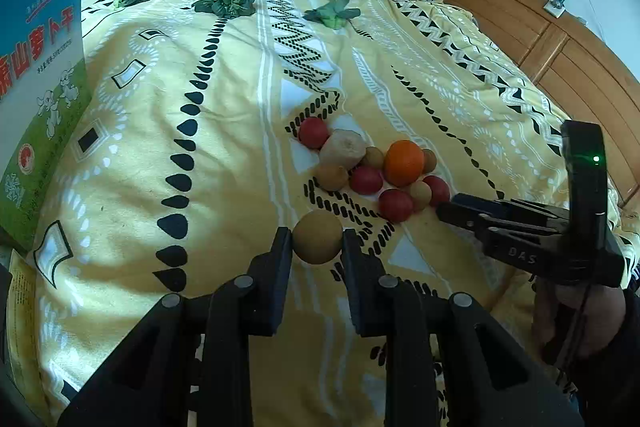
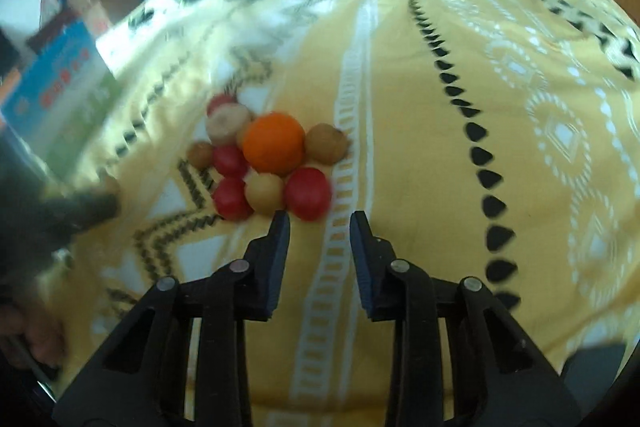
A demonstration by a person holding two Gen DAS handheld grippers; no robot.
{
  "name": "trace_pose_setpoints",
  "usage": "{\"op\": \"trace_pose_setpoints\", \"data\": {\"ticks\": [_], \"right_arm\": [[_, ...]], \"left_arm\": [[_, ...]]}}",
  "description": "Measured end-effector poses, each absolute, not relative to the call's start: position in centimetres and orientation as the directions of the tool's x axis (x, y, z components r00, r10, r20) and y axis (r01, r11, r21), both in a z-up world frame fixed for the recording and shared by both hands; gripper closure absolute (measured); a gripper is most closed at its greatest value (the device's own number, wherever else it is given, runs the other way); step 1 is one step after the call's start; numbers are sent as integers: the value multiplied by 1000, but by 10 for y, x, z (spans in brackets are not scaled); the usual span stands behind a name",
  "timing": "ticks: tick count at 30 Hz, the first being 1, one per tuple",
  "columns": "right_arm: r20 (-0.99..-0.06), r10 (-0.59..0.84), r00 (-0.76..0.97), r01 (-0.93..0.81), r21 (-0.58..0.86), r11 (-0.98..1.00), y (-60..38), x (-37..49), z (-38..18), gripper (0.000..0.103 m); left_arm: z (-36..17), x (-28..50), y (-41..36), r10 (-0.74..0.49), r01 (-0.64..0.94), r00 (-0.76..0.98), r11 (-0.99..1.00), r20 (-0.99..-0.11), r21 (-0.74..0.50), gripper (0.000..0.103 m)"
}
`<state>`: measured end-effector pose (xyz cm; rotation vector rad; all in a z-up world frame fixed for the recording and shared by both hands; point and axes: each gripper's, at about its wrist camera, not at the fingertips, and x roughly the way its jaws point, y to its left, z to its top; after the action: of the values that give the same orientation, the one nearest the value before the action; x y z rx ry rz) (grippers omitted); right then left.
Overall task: Organize fruits
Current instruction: 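Grasp a red tomato with the right tool while the left tool holds its fruit, then carry both held fruits over the steel bowl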
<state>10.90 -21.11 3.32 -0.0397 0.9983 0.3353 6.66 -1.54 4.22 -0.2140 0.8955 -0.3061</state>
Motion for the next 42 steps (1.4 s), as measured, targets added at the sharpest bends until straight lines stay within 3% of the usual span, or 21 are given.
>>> {"op": "trace_pose_setpoints", "data": {"ticks": [19,21,28,36,42], "right_arm": [[-810,293,508,-328,133,935,-206,126,24,72],[-802,309,511,-329,150,932,-207,124,28,77],[-741,318,592,-307,158,939,-211,80,75,77],[-692,257,674,-345,12,938,-168,32,143,77],[-660,288,694,-400,-21,916,-126,14,178,77]], "left_arm": [[56,60,-17,-340,159,597,938,-727,-308,78],[65,56,-16,-332,160,609,941,-721,-298,78],[112,33,-7,-296,158,687,952,-664,-262,78],[174,-10,35,-223,85,772,964,-595,-251,78],[214,-50,95,-121,-21,828,969,-547,-246,78]]}}
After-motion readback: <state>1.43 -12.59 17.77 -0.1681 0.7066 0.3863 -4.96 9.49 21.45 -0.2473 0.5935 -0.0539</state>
